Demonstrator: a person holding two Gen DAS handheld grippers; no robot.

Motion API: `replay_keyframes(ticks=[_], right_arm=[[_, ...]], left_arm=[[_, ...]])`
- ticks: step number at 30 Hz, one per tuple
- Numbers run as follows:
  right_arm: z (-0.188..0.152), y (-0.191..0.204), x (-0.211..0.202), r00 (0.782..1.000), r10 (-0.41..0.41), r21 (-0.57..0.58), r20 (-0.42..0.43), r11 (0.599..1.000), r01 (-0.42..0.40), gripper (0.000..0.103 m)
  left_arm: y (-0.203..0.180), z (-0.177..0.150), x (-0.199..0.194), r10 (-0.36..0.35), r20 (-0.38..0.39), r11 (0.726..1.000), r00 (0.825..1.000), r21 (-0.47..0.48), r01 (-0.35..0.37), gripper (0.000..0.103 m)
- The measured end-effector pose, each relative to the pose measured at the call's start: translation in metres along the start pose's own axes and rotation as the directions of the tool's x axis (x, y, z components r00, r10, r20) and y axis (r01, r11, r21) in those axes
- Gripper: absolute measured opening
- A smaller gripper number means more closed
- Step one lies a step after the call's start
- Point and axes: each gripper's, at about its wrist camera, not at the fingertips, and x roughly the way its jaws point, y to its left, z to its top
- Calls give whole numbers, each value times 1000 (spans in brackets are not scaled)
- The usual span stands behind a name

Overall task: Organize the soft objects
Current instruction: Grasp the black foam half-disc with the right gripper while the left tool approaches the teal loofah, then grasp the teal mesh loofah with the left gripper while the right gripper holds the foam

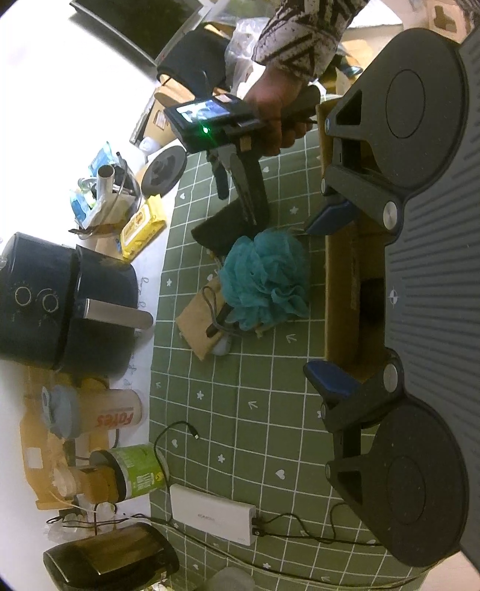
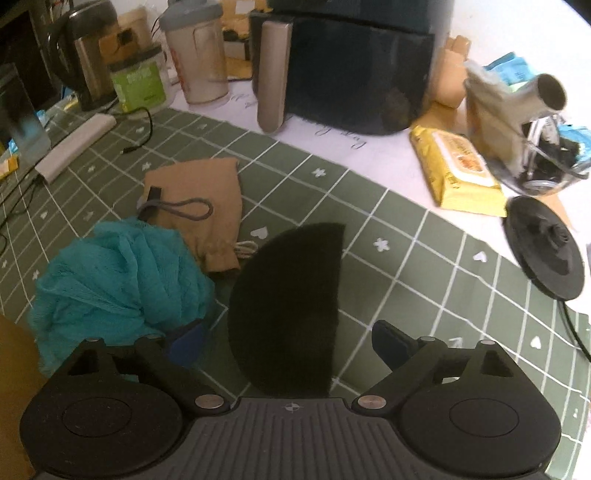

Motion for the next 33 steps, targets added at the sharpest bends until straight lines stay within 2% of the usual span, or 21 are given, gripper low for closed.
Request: replay_keyframes(ticks=[3, 6, 19, 23, 28, 33], right_arm=[[0, 1, 9, 1000, -10, -2, -12, 1000, 10, 85], [-1, -2, 18, 999, -9, 4, -31, 1000, 9, 65], [-11, -22, -14, 999, 32, 67, -1, 997, -32, 64], [-19, -31, -32, 999, 30, 101, 21, 994, -32, 63], [-29, -38, -57, 999, 19, 126, 50, 992, -25, 63], [-41, -43, -79, 997, 3, 150, 72, 989, -14, 63]], left_arm=[[-3, 5, 2, 18, -2, 1000, 1000, 6, -18, 75], [-6, 11, 3, 22, -5, 1000, 1000, 3, -22, 75], [-19, 47, 27, 19, -59, 998, 998, 56, -15, 75], [-20, 60, 42, 12, -83, 998, 996, 57, -8, 80], [-18, 72, 60, 0, -127, 1000, 992, 29, 4, 82], [-14, 86, 84, 3, -213, 1000, 977, -23, -8, 82]])
